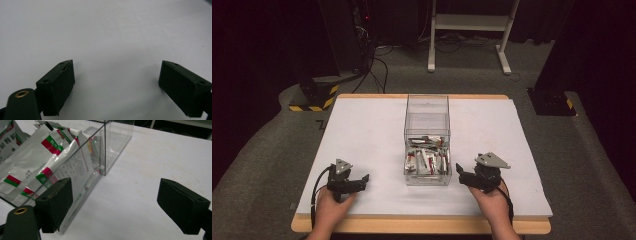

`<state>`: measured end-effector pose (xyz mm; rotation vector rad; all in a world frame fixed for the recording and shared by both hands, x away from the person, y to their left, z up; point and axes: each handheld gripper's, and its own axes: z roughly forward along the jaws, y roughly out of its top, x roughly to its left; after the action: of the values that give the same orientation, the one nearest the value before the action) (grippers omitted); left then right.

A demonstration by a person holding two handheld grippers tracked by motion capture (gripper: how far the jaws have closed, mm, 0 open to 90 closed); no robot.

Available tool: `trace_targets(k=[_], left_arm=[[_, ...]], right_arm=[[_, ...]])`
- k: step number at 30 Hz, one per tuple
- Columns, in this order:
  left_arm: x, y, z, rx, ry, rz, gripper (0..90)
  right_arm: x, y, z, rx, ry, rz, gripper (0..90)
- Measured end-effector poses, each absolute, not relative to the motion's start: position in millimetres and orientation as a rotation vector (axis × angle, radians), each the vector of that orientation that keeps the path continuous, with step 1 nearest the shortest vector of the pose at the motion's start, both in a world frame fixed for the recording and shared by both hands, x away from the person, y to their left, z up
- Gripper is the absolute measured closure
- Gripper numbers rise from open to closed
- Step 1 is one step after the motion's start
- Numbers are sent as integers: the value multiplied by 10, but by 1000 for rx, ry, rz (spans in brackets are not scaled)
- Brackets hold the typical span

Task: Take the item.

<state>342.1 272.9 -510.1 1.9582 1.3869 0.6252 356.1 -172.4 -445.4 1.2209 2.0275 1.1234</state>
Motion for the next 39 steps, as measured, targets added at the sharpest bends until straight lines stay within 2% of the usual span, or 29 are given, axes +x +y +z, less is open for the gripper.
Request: trace_targets(k=[21,39], left_arm=[[3420,2732,-5099,1964,1385,624,136],[3421,2733,-5098,1964,1386,623,136]], right_arm=[[3553,-1618,-4306,1188,2026,1182,150],[3576,-1359,-4232,1119,2085,1188,158]])
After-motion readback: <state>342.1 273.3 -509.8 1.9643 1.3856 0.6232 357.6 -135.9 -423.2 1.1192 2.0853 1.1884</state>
